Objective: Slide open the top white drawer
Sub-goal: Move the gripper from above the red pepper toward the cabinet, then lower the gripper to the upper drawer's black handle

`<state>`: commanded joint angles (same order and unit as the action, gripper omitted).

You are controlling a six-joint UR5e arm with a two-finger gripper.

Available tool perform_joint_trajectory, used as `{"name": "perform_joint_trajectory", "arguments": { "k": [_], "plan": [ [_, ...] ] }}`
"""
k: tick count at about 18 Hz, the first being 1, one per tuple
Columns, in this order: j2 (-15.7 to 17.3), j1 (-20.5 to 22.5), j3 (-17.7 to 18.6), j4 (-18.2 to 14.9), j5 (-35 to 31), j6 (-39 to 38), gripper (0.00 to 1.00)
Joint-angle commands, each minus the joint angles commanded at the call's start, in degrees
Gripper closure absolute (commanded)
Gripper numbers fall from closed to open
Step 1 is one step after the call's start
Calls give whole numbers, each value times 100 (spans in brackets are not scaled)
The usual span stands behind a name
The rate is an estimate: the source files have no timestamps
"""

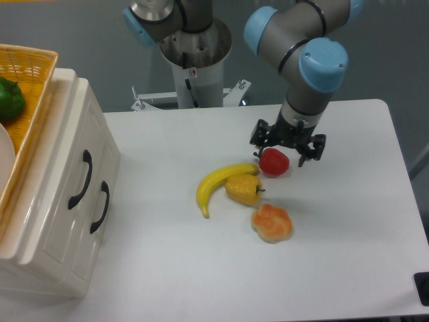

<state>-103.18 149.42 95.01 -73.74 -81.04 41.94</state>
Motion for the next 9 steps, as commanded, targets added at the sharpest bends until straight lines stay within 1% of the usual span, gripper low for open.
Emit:
{"name": "perform_joint_trajectory", "arguments": {
  "k": [5, 9],
  "plan": [
    [9, -484, 0, -175, 44, -607, 0],
    [18, -774, -35, -228, 316, -1213, 0]
  ]
}}
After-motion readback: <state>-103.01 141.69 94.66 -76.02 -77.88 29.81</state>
